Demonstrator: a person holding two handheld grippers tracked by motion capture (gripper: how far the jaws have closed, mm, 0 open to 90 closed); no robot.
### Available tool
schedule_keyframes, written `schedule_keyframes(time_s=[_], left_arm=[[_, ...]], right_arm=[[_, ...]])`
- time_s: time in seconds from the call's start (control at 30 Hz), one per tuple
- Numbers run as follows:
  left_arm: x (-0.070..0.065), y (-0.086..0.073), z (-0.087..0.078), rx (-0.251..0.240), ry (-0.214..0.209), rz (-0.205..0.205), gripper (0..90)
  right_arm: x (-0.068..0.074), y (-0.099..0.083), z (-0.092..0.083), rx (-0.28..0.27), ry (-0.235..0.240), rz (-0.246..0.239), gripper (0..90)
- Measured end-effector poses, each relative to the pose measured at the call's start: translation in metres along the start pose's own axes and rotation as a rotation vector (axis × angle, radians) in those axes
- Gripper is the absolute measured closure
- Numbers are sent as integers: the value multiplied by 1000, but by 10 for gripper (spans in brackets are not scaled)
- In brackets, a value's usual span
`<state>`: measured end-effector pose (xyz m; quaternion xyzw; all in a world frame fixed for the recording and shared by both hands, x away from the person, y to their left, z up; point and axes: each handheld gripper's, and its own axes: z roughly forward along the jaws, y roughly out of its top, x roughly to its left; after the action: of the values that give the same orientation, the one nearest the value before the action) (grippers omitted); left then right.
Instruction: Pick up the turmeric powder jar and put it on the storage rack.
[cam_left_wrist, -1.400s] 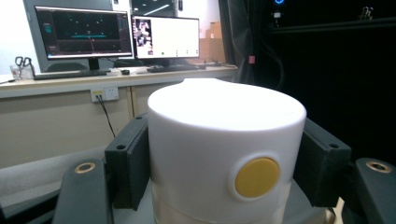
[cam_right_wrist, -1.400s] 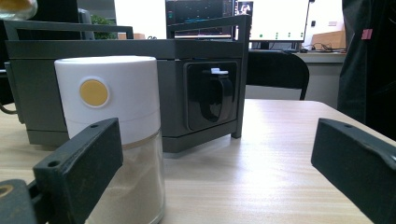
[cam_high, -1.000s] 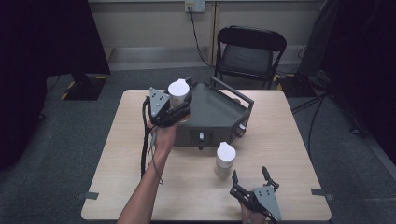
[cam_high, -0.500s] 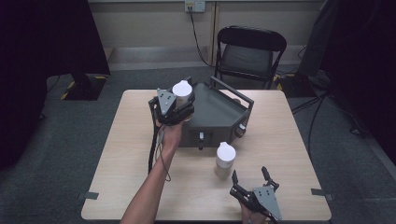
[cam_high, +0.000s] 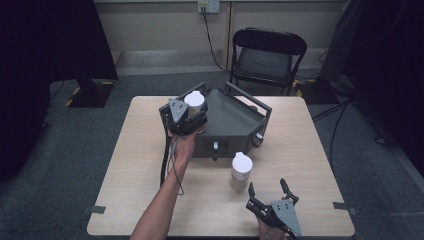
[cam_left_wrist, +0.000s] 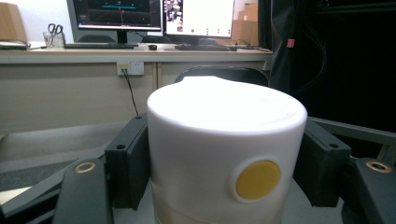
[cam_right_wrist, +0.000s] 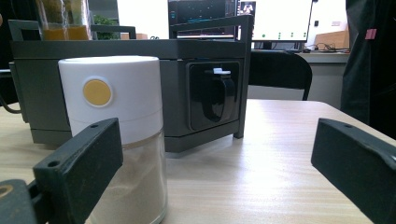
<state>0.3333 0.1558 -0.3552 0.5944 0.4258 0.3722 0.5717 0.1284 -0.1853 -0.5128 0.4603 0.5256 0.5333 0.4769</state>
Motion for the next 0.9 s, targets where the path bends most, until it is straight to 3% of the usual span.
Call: schedule_keyframes(time_s=[0.1,0.2,0.6,0.77,0.9], left_arm=[[0,-1,0,-5,10,-27,303],[-4,-2,1,-6,12,1,304],[-6,-1,-1,2,26,-25,293],[-2,-3,2,1,24,-69,125],[-8,-4,-3,-29,62,-41,46]], right_arm=[[0,0,0,0,-1,0,7],[1,0,0,0,-3,-1,7],[1,0,0,0,-5,0,7],[1,0,0,0,-8,0,7],[2,0,0,0,-9,-1,7]])
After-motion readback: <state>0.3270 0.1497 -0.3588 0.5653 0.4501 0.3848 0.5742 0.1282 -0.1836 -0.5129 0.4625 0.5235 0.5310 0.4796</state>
